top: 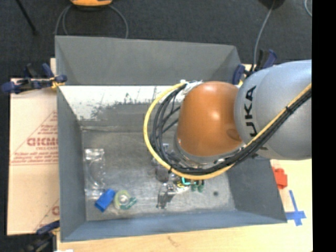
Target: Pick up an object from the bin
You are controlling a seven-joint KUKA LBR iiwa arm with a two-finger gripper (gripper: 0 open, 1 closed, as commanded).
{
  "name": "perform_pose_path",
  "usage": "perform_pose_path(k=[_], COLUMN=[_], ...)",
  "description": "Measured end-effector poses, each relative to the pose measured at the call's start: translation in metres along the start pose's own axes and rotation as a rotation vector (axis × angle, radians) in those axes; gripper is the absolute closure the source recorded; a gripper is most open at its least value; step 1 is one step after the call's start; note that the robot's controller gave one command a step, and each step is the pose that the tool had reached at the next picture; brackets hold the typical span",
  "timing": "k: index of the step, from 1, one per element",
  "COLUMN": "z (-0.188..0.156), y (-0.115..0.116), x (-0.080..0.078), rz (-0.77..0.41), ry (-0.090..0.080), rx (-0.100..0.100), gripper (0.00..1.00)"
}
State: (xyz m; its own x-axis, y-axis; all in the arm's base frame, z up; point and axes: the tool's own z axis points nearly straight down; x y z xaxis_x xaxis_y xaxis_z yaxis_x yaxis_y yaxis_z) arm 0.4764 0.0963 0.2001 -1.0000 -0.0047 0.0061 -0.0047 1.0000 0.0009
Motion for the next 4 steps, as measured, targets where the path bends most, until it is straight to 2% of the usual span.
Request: perform_pose_path(k=[1, 2, 3, 4], z=[0.129, 0.127, 0.121, 0.120], y=[0.075, 0.118, 0.126, 0.128], x=[-0.022, -0.037, -0.031, -0.013], rz=[-0.025, 0.077, 0.068, 0.111], ry=[-0.013, -0.005, -0.009, -0.007], rx=[-0.002, 0.007, 0.023, 0.018], gripper=[0.00, 0.00, 0.00, 0.00])
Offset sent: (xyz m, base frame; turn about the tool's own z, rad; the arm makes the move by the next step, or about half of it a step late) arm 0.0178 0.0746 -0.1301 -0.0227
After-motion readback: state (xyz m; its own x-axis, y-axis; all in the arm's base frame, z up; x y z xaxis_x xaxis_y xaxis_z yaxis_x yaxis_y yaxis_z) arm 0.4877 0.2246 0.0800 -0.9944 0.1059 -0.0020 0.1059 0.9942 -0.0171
